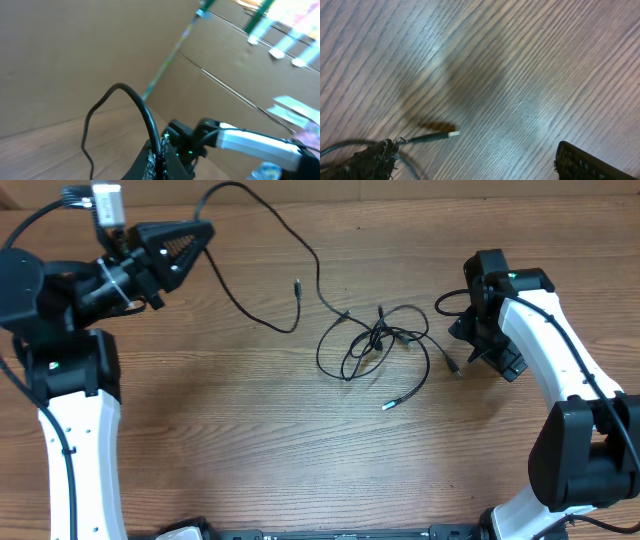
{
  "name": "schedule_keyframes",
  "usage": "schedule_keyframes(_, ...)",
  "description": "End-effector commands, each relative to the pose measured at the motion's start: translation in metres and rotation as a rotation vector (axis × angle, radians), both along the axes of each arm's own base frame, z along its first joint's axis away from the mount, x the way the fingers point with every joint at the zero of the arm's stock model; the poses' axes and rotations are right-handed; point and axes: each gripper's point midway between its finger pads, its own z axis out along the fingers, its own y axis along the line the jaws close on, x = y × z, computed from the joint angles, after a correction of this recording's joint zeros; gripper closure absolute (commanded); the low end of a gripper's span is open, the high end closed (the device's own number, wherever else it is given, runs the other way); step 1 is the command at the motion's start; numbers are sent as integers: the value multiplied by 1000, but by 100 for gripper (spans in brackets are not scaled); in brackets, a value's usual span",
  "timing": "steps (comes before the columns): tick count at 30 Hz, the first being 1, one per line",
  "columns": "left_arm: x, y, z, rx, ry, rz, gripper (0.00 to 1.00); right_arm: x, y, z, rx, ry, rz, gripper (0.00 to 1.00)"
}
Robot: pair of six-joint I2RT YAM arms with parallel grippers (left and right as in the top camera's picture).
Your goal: Untangle cables
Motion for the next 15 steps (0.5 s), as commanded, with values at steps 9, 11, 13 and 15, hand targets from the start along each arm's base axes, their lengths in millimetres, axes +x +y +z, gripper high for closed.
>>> schedule_keyframes(9,24,49,-23,-16,141,248,96,29,115,14,674,-124,433,1)
schedule_keyframes(11,29,53,-28,-24,171,284,96,25,129,17,716,-116,454,1)
schedule_keyframes(13,33,58,-34,-26,201,321,96,19,143,18,738,-100,484,1)
schedule_keyframes(15,36,63,-42,-15,221,363,96,16,156,18,737,-94,519,1)
